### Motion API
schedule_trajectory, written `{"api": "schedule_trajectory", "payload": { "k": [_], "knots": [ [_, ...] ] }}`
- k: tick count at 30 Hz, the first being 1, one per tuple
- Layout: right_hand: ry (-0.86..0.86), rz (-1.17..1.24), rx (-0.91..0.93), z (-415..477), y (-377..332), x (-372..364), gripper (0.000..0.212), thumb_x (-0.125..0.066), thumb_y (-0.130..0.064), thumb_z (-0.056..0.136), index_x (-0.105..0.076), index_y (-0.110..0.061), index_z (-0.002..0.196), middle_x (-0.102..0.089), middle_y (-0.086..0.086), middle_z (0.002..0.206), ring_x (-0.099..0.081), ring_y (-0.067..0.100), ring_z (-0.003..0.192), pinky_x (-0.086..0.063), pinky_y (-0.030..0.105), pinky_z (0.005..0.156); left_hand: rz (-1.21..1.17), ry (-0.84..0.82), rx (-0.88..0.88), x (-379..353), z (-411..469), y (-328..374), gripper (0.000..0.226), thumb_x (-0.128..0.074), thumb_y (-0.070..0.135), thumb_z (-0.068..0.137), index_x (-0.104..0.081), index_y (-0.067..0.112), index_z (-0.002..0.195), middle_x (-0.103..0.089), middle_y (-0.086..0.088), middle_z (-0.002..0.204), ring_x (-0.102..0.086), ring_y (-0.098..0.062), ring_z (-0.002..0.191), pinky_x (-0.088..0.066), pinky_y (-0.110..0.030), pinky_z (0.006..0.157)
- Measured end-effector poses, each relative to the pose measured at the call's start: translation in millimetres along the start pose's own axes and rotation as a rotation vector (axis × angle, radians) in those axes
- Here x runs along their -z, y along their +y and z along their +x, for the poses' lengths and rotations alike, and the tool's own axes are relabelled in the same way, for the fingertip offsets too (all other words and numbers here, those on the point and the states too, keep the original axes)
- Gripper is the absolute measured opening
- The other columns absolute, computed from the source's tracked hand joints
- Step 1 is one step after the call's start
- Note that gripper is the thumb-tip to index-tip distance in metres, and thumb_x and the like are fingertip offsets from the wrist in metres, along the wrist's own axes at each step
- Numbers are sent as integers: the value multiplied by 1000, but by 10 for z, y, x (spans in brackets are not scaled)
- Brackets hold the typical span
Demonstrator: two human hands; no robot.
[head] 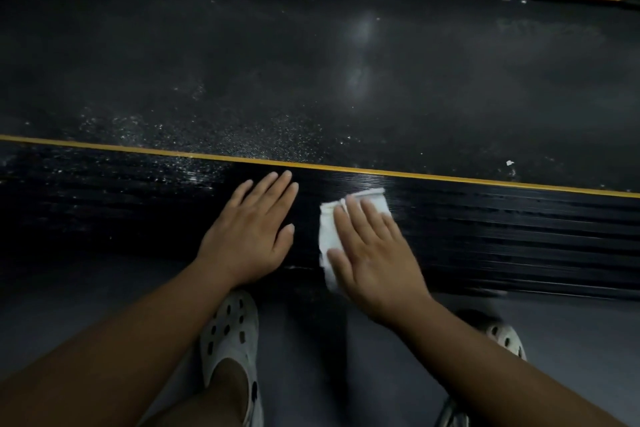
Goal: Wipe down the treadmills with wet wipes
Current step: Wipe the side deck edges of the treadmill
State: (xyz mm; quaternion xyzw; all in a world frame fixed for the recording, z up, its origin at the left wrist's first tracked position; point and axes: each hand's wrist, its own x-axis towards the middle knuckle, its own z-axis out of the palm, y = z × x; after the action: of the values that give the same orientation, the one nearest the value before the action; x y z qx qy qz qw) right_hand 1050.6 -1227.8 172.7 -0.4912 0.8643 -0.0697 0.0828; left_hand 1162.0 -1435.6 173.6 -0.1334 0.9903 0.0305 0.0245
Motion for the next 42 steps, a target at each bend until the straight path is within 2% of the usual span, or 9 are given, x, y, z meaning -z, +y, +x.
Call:
{"api": "schedule_trajectory", "payload": {
  "k": [2, 6, 12, 17, 23, 25, 28, 35, 42],
  "knots": [
    [43, -13, -67, -46, 217, 21, 67, -23, -50, 102, -36, -11, 155, -31, 12, 162, -28, 30, 150, -14, 40, 121, -1, -3, -1, 1, -12, 0, 71, -22, 49, 98, -26, 16, 160, -14, -2, 169, -11, -17, 156, -15, -46, 125],
    [15, -8, -260, 392, 186, 36, 77, -6, -54, 96, -15, -14, 161, -7, 12, 168, -6, 30, 155, -6, 45, 123, -14, 7, -2, -7, -9, -15, 71, -22, 49, 98, -23, 17, 161, -13, -1, 169, -9, -16, 156, -13, -45, 126],
    [-93, -88, 324, 206, 223, 40, 62, -22, -52, 105, -33, -19, 157, -27, 9, 164, -22, 30, 152, -17, 45, 120, -37, 11, -2, 5, 13, -20, 70, -31, 47, 97, -32, 15, 158, -22, -4, 167, -18, -19, 155, -19, -47, 123],
    [-79, -34, 160, 620, 257, 104, 71, -8, -57, 101, -10, -21, 162, 0, 3, 169, 4, 23, 156, -4, 43, 126, -16, 7, 1, -12, 13, -38, 71, -32, 49, 97, -31, 14, 158, -20, -4, 168, -16, -18, 155, -20, -48, 124],
    [-187, -105, 540, 709, 325, 160, 68, -15, -56, 105, -13, -20, 162, -7, 3, 169, 2, 20, 156, -7, 43, 126, -52, 52, -2, -44, -1, -53, 71, -38, 50, 96, -35, 14, 157, -25, -2, 166, -18, -15, 154, -19, -45, 123],
    [-141, -95, 506, 842, 262, 142, 68, -14, -57, 104, -14, -21, 162, -8, 3, 169, 0, 20, 156, -11, 45, 126, -45, 71, 20, -53, -9, -47, 74, -39, 50, 94, -34, 12, 157, -25, -3, 166, -19, -15, 154, -19, -43, 124],
    [-104, -47, 361, 1081, -85, 68, 72, -9, -58, 102, -5, -19, 162, 2, 4, 169, 8, 20, 155, -7, 44, 126, -72, 60, 108, 4, -14, -21, 81, -35, 51, 91, -25, 8, 159, -18, -7, 168, -11, -16, 156, -12, -39, 126],
    [-189, -141, 622, 1219, -17, 132, 69, -11, -58, 105, -3, -19, 162, 7, 2, 169, 14, 15, 154, 0, 39, 125, 17, 87, 438, -103, -335, -141, 94, -25, 73, 94, -31, 2, 156, -22, -18, 165, -20, -30, 154, -19, -47, 119],
    [-128, -105, 677, 1661, -705, -14, 65, -16, -51, 107, -14, -15, 161, -4, 7, 169, 3, 23, 156, -15, 47, 125, 54, 162, 627, -97, -494, -375, 76, -32, 52, 97, -36, 0, 153, -27, -20, 163, -27, -33, 152, -32, -56, 117]
  ]
}}
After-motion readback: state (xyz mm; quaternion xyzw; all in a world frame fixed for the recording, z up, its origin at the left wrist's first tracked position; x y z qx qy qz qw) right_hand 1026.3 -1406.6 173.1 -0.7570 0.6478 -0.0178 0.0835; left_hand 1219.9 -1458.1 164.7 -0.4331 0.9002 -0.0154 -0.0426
